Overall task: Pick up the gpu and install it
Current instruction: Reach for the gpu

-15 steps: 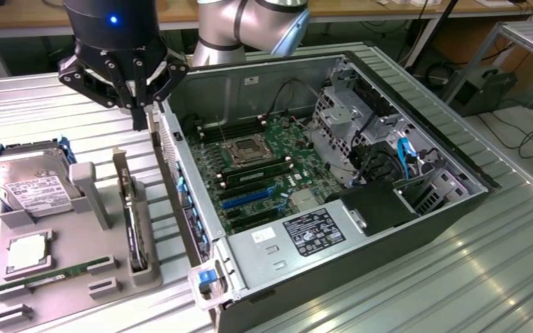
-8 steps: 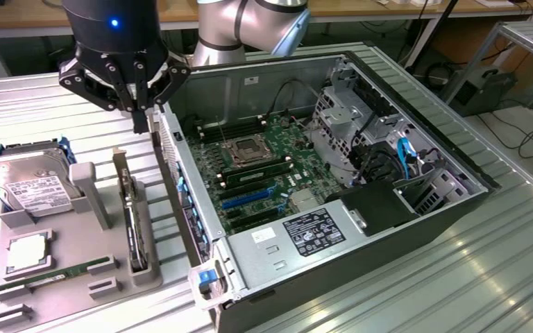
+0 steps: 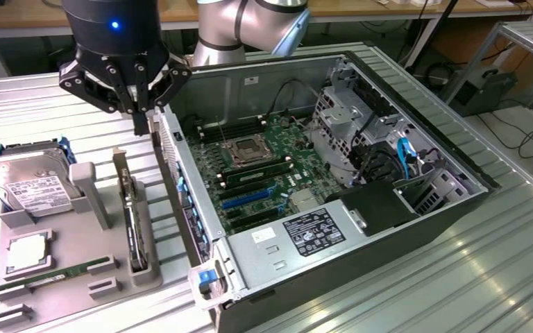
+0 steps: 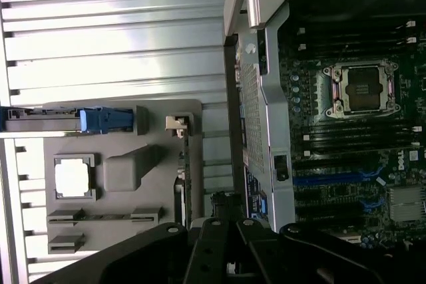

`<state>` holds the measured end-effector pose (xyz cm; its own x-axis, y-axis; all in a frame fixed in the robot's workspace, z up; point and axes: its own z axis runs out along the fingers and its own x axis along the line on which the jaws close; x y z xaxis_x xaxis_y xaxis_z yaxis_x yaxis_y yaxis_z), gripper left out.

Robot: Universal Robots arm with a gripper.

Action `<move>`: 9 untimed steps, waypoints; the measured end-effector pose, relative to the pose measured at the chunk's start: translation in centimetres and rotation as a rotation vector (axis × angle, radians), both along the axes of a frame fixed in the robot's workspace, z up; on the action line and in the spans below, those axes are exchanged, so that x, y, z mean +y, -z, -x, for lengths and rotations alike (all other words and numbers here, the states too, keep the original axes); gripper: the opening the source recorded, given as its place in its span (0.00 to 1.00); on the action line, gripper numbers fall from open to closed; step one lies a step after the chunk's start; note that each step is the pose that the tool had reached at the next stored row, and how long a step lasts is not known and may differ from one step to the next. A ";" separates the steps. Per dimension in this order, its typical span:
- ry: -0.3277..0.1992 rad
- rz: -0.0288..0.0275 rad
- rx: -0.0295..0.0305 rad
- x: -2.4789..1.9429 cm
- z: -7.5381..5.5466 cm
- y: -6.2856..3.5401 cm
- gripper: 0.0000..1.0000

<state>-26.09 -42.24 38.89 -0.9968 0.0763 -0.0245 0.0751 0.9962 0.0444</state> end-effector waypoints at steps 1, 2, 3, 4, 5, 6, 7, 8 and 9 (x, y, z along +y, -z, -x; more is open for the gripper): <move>0.000 0.0001 0.0000 -0.04 0.0 0.00 0.11; 0.000 0.0000 0.0000 -0.08 0.0 0.00 0.11; 0.000 0.0001 0.0001 -0.12 0.0 0.00 0.11; 0.000 0.0000 0.0000 -0.17 0.0 0.00 0.11; 0.000 0.0000 0.0000 -0.20 0.0 0.01 0.11; 0.000 0.0000 0.0000 -0.25 0.0 0.00 0.11; 0.000 0.0000 0.0000 -0.29 0.0 0.01 0.11; 0.000 0.0000 0.0000 -0.33 0.0 0.01 0.11; 0.000 0.0000 0.0000 -0.38 0.0 0.01 0.11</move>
